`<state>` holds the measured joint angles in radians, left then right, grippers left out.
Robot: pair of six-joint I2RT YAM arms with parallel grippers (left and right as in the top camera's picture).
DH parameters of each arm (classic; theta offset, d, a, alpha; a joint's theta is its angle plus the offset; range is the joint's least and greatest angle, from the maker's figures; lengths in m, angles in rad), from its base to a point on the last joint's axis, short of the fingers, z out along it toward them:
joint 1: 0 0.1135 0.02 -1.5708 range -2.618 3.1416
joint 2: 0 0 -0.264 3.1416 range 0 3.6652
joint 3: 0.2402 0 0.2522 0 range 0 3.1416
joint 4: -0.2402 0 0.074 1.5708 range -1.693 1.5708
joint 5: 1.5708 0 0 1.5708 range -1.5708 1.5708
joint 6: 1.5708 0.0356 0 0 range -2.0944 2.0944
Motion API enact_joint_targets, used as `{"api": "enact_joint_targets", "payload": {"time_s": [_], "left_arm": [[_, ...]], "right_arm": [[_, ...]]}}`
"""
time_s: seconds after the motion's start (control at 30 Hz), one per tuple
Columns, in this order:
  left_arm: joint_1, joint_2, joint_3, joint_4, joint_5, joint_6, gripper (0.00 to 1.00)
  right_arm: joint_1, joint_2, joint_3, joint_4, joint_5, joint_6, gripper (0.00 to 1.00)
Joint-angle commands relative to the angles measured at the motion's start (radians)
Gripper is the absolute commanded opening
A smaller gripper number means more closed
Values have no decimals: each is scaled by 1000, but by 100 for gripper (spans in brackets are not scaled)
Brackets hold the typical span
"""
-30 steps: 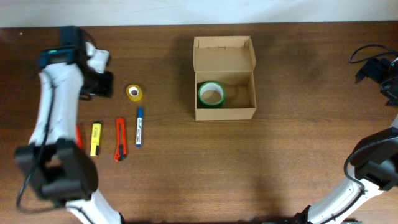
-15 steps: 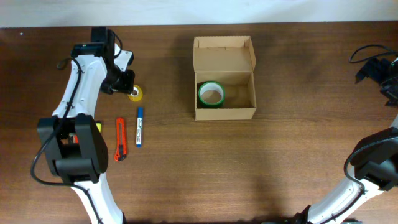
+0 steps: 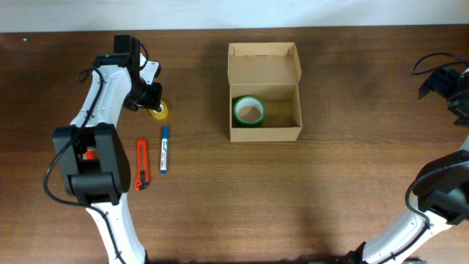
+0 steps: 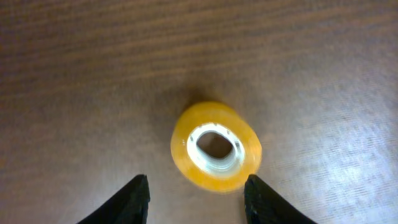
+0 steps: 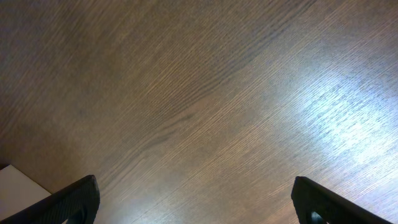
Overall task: Pack container
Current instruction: 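Grasp the small yellow tape roll with the left gripper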
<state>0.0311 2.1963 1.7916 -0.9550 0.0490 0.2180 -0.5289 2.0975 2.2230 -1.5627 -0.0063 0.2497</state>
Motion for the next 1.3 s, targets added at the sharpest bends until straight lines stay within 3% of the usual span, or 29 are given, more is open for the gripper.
{"api": "enact_joint_targets", "payload": {"time_s": [0.0,1.27], "left_arm": [[4,14,18,18,6,-12,48],[32,96,18,21,-11,-12,44]], "right_arm": [[-2,-11,-6,-4,-9,-6,99],[-2,-11,-6,-11,-9,-6,99]]}}
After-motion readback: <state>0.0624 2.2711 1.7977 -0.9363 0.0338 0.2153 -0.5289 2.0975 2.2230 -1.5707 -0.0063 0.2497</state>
